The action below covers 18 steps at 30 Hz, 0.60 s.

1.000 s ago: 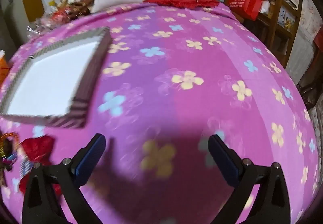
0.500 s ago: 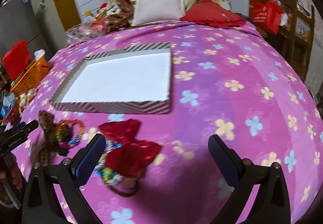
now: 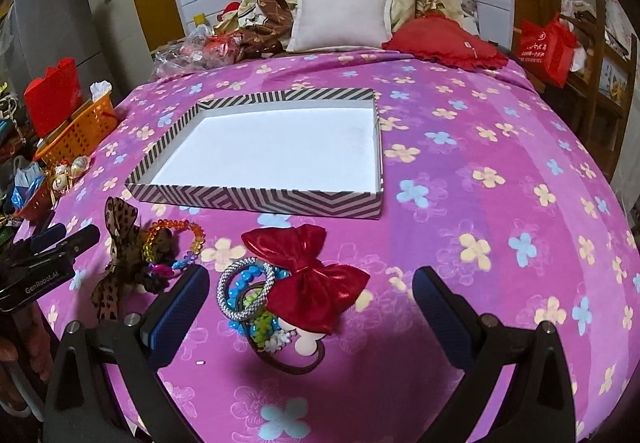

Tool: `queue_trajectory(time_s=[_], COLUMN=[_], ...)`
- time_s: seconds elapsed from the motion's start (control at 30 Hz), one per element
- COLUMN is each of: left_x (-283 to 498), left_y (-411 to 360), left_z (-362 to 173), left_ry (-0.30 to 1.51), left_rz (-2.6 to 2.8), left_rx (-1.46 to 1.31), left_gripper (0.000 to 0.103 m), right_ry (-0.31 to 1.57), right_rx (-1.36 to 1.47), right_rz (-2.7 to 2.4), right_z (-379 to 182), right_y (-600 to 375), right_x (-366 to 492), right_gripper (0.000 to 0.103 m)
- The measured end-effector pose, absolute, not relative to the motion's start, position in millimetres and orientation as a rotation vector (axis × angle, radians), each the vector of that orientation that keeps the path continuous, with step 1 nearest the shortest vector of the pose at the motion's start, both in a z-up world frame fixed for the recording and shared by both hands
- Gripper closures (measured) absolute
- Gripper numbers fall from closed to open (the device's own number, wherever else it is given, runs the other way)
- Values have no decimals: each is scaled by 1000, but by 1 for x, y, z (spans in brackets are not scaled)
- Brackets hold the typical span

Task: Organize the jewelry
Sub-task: 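Move both grippers toward the bows and bracelets beside the striped tray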

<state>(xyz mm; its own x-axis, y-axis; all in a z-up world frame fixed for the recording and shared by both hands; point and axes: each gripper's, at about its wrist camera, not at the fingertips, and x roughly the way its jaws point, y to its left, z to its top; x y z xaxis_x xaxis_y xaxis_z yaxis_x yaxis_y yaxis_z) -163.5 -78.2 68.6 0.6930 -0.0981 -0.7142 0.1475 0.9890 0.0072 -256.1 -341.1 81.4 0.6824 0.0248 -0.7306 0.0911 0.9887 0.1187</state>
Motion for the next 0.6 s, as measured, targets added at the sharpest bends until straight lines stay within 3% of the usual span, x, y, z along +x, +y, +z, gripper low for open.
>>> queue_trajectory(time_s=[0.6], left_x=[-171], left_y=[-85], left_z=[70], left_ry=[785], left_rz=[-145], left_rx=[104], left_gripper=[38], right_ry=[837], right_rx=[124], right_rz=[-39], right_z=[77], right_y=[-336], right_x=[-259], right_gripper=[0])
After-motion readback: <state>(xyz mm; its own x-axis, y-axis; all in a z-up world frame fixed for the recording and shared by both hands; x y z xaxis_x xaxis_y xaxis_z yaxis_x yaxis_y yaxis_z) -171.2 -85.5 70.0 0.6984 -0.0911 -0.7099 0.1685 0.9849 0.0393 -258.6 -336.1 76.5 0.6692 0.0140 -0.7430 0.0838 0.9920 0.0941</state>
